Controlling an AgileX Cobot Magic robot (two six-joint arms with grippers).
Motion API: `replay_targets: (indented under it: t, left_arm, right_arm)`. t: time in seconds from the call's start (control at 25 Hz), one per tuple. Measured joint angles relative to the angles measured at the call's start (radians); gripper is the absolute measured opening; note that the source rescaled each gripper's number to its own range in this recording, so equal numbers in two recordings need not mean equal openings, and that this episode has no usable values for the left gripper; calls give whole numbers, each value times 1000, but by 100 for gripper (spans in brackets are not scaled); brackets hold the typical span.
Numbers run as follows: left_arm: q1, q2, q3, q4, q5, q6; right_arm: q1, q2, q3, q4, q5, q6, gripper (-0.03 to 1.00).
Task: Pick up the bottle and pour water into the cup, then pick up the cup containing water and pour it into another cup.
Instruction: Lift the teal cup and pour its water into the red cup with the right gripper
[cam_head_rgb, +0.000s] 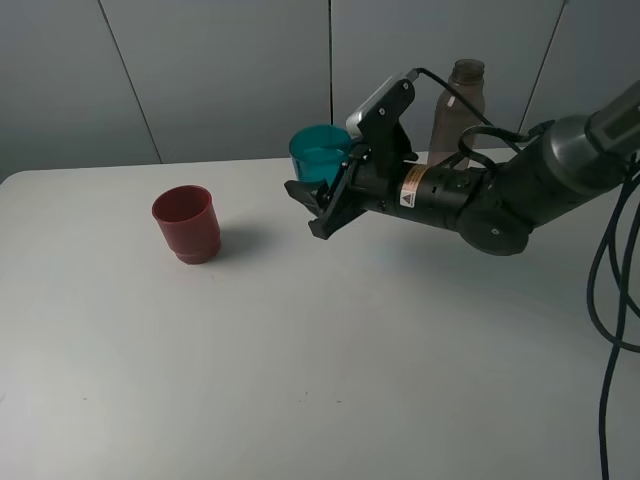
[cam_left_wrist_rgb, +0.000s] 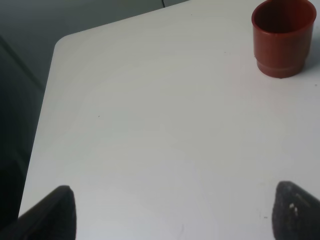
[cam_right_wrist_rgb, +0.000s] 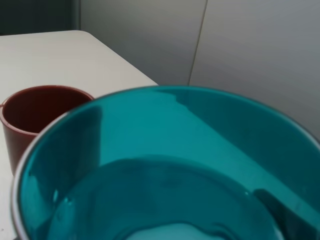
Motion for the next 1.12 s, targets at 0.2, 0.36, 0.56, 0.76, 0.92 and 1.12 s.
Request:
replay_targets:
  t: [0.2, 0.36, 0.56, 0.76, 0.92, 1.12]
  left_arm:
    - [0, 0, 0, 0, 0, 0]
    - [0, 0, 0, 0, 0, 0]
    - [0, 0, 0, 0, 0, 0]
    - [0, 0, 0, 0, 0, 0]
    - [0, 0, 0, 0, 0, 0]
    - [0, 0, 0, 0, 0, 2]
  right_arm:
    - [45, -24, -98, 27, 169, 57, 3]
    - [63, -24, -181, 31, 216, 70, 3]
    - [81, -1, -292, 46, 273, 111, 3]
    - [105, 78, -417, 54, 321, 138, 3]
    - [128, 159, -560, 57, 425, 152, 3]
    - [150, 256, -708, 57, 468, 159, 3]
